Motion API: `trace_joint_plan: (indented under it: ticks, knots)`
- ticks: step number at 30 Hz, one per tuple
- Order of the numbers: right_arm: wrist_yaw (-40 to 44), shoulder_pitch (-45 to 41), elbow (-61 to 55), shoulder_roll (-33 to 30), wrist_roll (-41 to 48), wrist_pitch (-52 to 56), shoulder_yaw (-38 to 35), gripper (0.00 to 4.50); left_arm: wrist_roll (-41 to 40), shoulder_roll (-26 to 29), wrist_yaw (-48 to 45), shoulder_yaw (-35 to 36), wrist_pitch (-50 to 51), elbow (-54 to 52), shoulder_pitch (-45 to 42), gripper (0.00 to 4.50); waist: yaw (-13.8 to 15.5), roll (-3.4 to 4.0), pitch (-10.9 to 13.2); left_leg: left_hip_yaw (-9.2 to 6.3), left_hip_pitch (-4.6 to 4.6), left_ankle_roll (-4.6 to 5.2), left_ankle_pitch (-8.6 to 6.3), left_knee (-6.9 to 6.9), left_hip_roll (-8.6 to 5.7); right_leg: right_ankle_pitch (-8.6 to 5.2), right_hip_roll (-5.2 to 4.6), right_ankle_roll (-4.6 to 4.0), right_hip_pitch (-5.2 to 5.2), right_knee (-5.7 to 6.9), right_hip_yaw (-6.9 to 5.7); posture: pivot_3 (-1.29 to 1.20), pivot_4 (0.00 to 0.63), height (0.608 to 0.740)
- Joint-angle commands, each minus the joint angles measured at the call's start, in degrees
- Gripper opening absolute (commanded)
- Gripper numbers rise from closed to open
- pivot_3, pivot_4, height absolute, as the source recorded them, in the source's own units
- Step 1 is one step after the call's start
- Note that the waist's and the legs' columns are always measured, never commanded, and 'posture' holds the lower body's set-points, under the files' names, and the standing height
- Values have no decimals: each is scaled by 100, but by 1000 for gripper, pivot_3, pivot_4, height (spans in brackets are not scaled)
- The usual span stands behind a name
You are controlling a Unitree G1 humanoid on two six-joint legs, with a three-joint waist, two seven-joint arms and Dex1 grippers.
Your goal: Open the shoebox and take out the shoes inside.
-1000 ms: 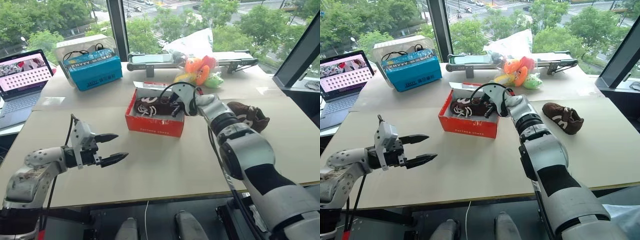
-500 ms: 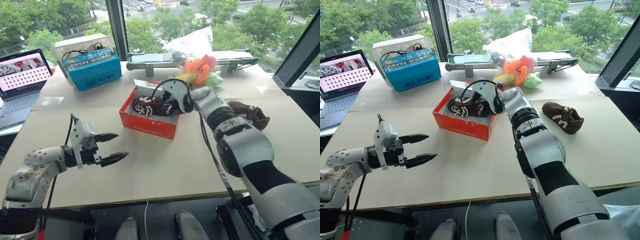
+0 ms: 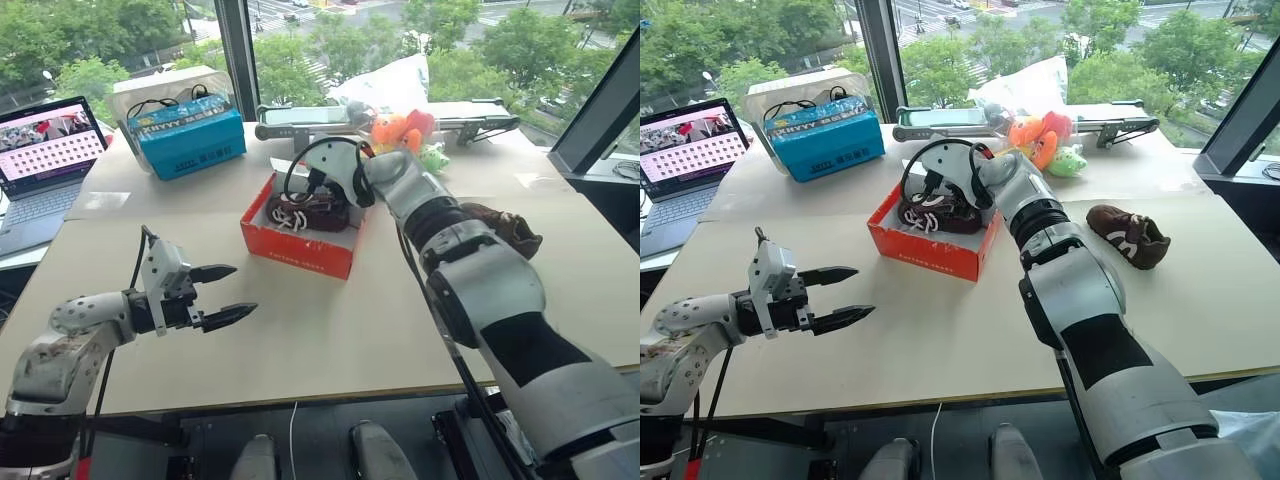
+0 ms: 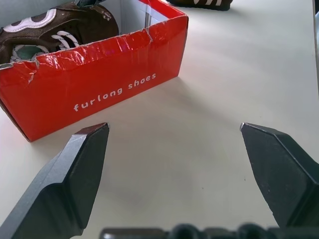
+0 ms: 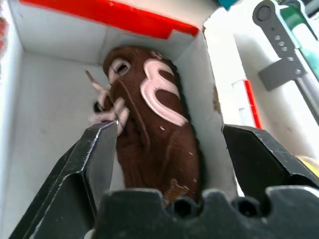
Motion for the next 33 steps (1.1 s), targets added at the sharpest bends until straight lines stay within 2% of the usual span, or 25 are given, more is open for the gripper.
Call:
trace_joint_plan:
  ticks: [1, 11, 14, 18, 19, 20, 24, 27, 33]
  knots:
    - [-338, 207, 44, -16, -308, -147, 224, 3980, -155, 73, 107, 274, 102, -400, 169, 4500, 6, 0, 0, 0, 0, 0, 0, 0, 0, 6, 0, -10, 0, 0, 0, 0, 150, 715]
    - [-1001, 761, 134, -46, -583, -60, 324, 3980, -384, 224, 236, 802, 344, -897, 771, 4500, 24, -2, -1, -1, 6, 0, 0, -1, -1, 15, -1, -29, 7, 0, 0, 0, 150, 715]
    - [-1136, 817, 143, -45, -619, -9, 288, 3980, -412, 231, 270, 828, 391, -956, 806, 4500, 29, -7, -5, -1, 18, 0, 0, 0, -1, -6, -1, 5, 23, -3, -2, 0, 150, 715]
    - [-1126, 855, 143, 6, -565, 41, 197, 3980, -418, 249, 279, 828, 406, -945, 781, 4500, 23, -8, -5, -1, 21, 0, 0, 0, 0, -6, 0, 4, 23, -1, -2, 0, 150, 715]
    - [-1134, 861, 142, 14, -567, 44, 193, 3470, -420, 254, 275, 831, 405, -937, 777, 4500, 22, -8, -5, -2, 21, 0, 0, -1, 0, -6, 0, 4, 23, -1, -2, 0, 150, 715]
    - [-1134, 870, 141, 25, -559, 46, 181, 3369, -423, 256, 272, 830, 404, -928, 769, 4500, 23, -8, -5, -2, 21, 0, 0, -1, 0, -5, 0, 2, 23, -1, -2, 0, 150, 715]
    - [-1126, 888, 137, 32, -558, 48, 168, 2077, -422, 257, 268, 780, 386, -896, 723, 4500, 18, -9, -5, -2, 20, 0, 0, -1, 0, -5, -1, 2, 23, -2, -1, 0, 150, 715]
    - [-1125, 910, 136, 28, -546, 55, 156, 1395, -410, 244, 276, 729, 375, -870, 678, 4500, 14, -9, -5, -2, 21, 0, 0, -1, 0, -5, 0, 2, 23, -1, -1, 0, 150, 715]
    - [-1121, 945, 129, 39, -530, 77, 120, 983, -390, 232, 251, 681, 359, -830, 636, 4500, 14, -9, -6, -2, 21, 0, 0, -1, 0, -5, 0, 0, 23, -1, -1, 0, 150, 715]
